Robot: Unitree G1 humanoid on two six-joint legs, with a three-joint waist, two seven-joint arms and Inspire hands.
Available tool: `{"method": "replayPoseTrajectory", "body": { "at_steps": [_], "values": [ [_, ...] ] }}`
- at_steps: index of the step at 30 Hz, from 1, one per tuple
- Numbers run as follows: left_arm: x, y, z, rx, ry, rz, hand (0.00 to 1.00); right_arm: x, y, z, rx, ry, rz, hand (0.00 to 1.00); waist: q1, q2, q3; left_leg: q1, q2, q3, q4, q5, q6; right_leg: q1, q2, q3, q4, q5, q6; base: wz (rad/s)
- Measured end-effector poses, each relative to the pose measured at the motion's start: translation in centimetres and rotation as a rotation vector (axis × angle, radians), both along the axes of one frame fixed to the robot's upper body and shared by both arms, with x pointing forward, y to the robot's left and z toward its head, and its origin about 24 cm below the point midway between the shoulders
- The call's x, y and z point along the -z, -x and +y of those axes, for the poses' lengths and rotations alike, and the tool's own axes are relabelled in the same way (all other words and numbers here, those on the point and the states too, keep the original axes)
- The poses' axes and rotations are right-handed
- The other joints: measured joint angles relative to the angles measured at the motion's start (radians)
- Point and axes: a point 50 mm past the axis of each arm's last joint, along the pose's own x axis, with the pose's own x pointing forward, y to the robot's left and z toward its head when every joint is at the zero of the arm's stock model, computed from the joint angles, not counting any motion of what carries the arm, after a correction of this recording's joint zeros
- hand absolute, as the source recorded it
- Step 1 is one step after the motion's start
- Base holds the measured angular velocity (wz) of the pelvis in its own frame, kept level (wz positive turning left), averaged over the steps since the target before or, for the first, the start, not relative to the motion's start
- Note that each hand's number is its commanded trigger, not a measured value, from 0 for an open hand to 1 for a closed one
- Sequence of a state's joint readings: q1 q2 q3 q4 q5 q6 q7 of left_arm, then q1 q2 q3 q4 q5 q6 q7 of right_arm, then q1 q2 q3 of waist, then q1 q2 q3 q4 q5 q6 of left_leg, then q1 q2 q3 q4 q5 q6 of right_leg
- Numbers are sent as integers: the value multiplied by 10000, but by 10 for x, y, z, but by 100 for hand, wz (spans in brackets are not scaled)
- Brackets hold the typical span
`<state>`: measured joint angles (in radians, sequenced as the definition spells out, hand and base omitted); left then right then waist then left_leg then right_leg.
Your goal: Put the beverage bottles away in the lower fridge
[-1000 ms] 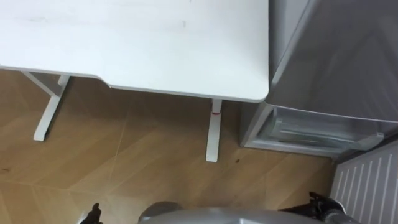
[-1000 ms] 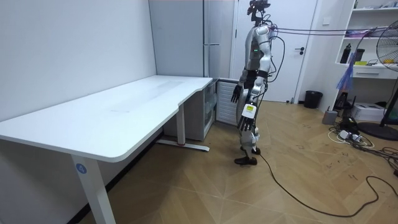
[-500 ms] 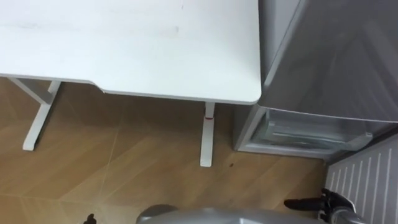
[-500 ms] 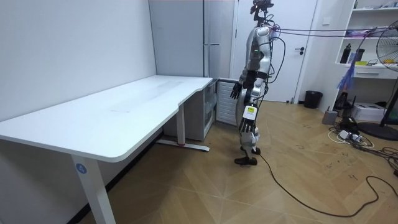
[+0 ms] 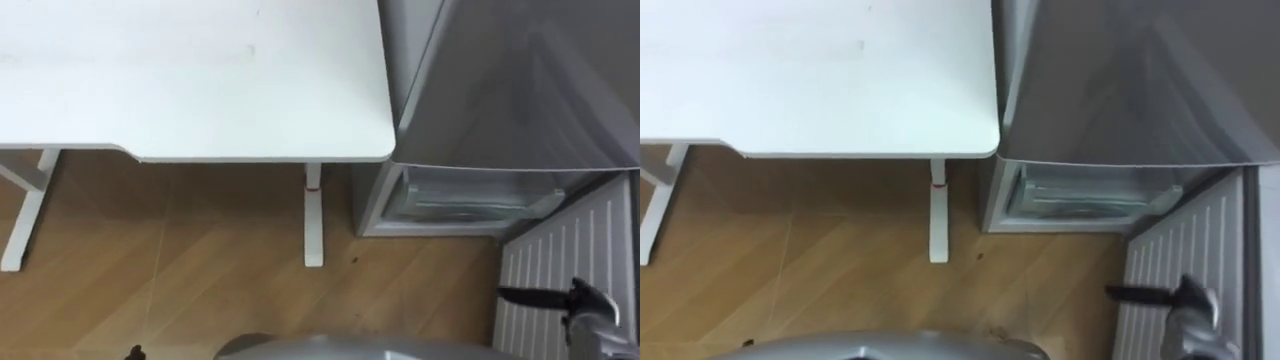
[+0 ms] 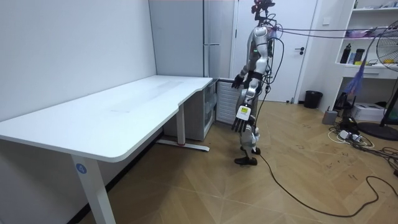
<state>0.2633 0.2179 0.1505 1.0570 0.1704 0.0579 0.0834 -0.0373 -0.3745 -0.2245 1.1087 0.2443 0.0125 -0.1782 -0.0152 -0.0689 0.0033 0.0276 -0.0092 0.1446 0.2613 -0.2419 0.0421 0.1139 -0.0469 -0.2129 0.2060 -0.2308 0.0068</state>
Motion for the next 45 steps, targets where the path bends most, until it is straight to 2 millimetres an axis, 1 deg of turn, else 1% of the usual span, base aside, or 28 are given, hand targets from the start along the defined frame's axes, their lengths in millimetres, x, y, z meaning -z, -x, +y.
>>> {"method": "replayPoseTrajectory", "body": {
  "at_steps": [1,2,3,4,5,6,8,10,11,12,13,15,18,20,21,22,24,27,31,33,35,39,43,44,45],
  "values": [
    [-1,0,2,-111,-46,-40,0,-10,-9,-8,93,454,-403,0,-79,-59,-21,0,-20,17,-84,43,11,-61,-13,19,1,0,1,-4],
    [-1,0,2,-128,-59,-73,0,-16,-13,-12,135,680,-648,0,-86,-75,-19,-18,-14,60,-93,50,11,-108,-11,65,8,2,1,-16],
    [-2,-2,3,-106,-79,-181,0,-27,-22,-18,210,1133,-1138,0,-82,-102,-29,-54,15,153,-79,50,11,-190,11,167,5,33,0,-22],
    [-2,-1,3,-157,-102,-206,0,-37,-30,-23,247,1577,-1551,0,-76,-150,-47,-73,28,223,-74,50,11,-250,22,214,-7,71,3,-22],
    [-2,-1,4,-183,-115,-196,0,-42,-33,-25,279,1805,-1722,0,-88,-185,-44,-81,29,236,-71,51,11,-270,27,246,2,81,0,-15],
    [-3,-1,5,-259,-139,-208,0,-52,-40,-28,297,2191,-2138,0,-109,-250,-45,-93,30,257,-70,51,11,-290,38,313,5,86,6,-11],
    [-3,-4,7,-413,-198,-324,0,-72,-51,-35,382,2783,-3010,0,-162,-286,-79,-93,40,357,-79,50,12,-298,42,336,-17,105,24,-7],
    [-4,-7,8,-472,-244,-453,0,-83,-56,-38,421,3153,-3414,0,-194,-409,-81,-64,49,408,-118,50,12,-316,44,395,-13,106,25,-7],
    [-5,-7,9,-475,-255,-477,0,-87,-58,-38,364,3299,-3499,0,-196,-428,-84,-59,62,422,-122,50,12,-327,51,430,-15,108,25,-13],
    [-5,-8,9,-464,-272,-521,0,-93,-61,-39,266,3526,-3669,0,-209,-395,-58,-59,77,442,-122,49,12,-336,61,453,-25,139,26,-11],
    [-6,-10,9,-443,-291,-599,0,-97,-63,-40,209,3661,-3798,0,-268,-398,-61,-59,97,450,-122,49,13,-345,81,455,-27,176,28,-7],
    [-7,-13,10,-401,-326,-760,0,-100,-65,-41,169,3736,-3890,0,-309,-374,-61,-63,132,462,-151,48,12,-380,118,466,-29,241,29,-8],
    [-8,-14,9,-373,-319,-861,0,-100,-64,-42,257,3764,-3828,0,-311,-313,-98,-59,130,477,-239,49,13,-456,131,462,-30,269,19,-15],
    [-8,-11,9,-375,-333,-797,0,-100,-64,-42,350,3787,-3764,0,-349,-204,-127,-68,128,473,-281,49,13,-453,130,423,-29,271,16,-10],
    [-8,-8,10,-412,-349,-740,0,-99,-62,-43,544,3761,-3744,0,-378,-227,-119,-68,127,472,-317,51,14,-448,130,397,-25,271,16,-7],
    [-8,-5,10,-450,-352,-638,0,-97,-59,-45,817,3692,-3714,0,-380,-187,-143,-68,127,463,-325,55,13,-442,131,370,-23,271,15,-4],
    [-8,-3,10,-482,-353,-540,0,-93,-53,-49,1205,3559,-3491,0,-388,-169,-153,-60,129,439,-326,58,7,-413,129,293,-24,271,16,2],
    [-7,0,9,-504,-320,-441,0,-84,-45,-52,1738,3139,-3184,0,-372,-242,-118,-59,134,429,-307,85,2,-400,119,194,-24,271,15,5],
    [-7,6,9,-559,-310,-240,0,-73,-36,-52,2355,2543,-2854,0,-382,-421,-22,-63,139,403,-275,83,3,-327,119,174,-26,271,14,4],
    [-7,8,9,-571,-299,-171,0,-68,-30,-53,2644,2316,-2713,0,-393,-493,-28,-60,138,377,-271,81,3,-307,119,170,-37,273,11,4],
    [-7,12,9,-603,-277,-57,0,-66,-25,-54,2780,2255,-2542,0,-413,-509,-34,-72,136,362,-254,80,4,-307,120,171,-37,277,4,0],
    [-7,13,9,-659,-246,21,0,-62,-15,-60,3635,1823,-2583,0,-542,-410,-87,-156,147,318,-172,80,5,-332,121,153,-44,293,-21,2],
    [-7,10,9,-642,-119,-45,0,-50,2,-61,4465,1258,-2121,0,-596,-306,-98,-177,160,326,-148,81,4,-428,135,179,-24,301,-37,-2],
    [-6,10,9,-641,-79,-40,0,-48,5,-61,4574,1177,-2048,0,-602,-301,-89,-175,158,334,-158,82,4,-439,136,182,-22,301,-37,-7],
    [-6,11,9,-644,-24,-7,0,-46,10,-61,4802,1032,-1967,0,-616,-231,-117,-158,144,340,-193,86,5,-437,131,196,-22,302,-38,-7]
  ]
}}
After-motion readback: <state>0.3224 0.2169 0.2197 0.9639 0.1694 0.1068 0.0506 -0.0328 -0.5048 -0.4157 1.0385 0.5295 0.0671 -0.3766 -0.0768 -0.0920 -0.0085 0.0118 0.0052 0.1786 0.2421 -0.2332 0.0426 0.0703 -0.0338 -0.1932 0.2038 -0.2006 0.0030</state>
